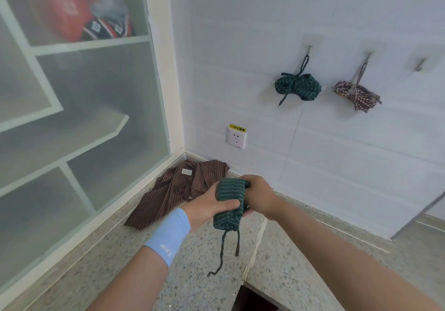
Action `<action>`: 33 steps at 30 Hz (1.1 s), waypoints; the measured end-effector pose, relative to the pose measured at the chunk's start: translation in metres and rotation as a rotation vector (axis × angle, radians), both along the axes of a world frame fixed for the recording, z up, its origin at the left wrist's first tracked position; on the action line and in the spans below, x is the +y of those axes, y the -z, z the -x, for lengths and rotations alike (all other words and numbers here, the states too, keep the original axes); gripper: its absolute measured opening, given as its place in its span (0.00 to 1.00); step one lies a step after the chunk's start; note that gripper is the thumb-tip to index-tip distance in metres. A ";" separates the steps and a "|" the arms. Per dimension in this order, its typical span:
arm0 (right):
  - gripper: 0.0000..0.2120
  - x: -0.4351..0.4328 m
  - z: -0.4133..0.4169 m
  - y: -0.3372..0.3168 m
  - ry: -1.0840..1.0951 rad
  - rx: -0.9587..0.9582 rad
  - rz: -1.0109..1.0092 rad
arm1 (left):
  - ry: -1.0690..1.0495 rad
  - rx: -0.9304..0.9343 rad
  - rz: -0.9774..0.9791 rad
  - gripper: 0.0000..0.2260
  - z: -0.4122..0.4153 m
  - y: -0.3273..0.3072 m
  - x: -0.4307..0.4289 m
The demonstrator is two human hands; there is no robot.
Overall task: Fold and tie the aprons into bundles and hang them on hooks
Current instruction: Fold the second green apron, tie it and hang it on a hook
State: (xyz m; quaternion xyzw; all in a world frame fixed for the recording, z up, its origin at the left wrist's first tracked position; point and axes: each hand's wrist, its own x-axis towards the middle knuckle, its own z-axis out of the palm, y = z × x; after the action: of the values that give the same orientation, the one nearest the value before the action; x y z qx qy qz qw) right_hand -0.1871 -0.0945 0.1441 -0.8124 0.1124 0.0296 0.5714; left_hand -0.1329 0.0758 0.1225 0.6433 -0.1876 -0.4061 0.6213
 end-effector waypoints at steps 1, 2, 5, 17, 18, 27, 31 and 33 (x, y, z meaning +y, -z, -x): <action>0.05 0.002 0.001 -0.006 -0.003 0.011 -0.022 | 0.027 0.010 0.004 0.36 0.000 -0.003 0.003; 0.05 0.004 0.002 -0.010 -0.010 0.033 -0.039 | 0.056 0.017 0.007 0.33 0.000 -0.007 0.005; 0.08 0.005 0.005 -0.021 -0.080 0.112 -0.100 | 0.099 -0.069 -0.049 0.23 0.001 -0.021 0.010; 0.28 0.022 0.002 -0.049 -0.040 0.140 -0.130 | -0.222 -0.146 -0.010 0.18 -0.015 -0.052 0.026; 0.28 0.027 -0.001 -0.048 0.032 0.100 -0.122 | -0.276 -0.221 -0.027 0.17 -0.014 -0.056 0.024; 0.26 0.033 -0.011 -0.063 0.142 0.037 -0.032 | -0.310 -0.205 0.077 0.30 -0.020 -0.051 0.024; 0.23 0.035 -0.003 -0.048 -0.010 0.015 0.503 | -0.531 -0.147 0.089 0.22 -0.036 -0.056 0.033; 0.16 0.041 0.005 -0.041 -0.129 -0.025 0.630 | -0.490 -0.298 -0.014 0.20 -0.043 -0.060 0.040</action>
State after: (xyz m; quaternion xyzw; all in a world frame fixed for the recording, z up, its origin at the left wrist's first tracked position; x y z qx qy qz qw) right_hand -0.1921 -0.0539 0.1855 -0.9551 0.0571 0.0195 0.2901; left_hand -0.0903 0.1162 0.1828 0.7262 -0.1131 -0.1461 0.6622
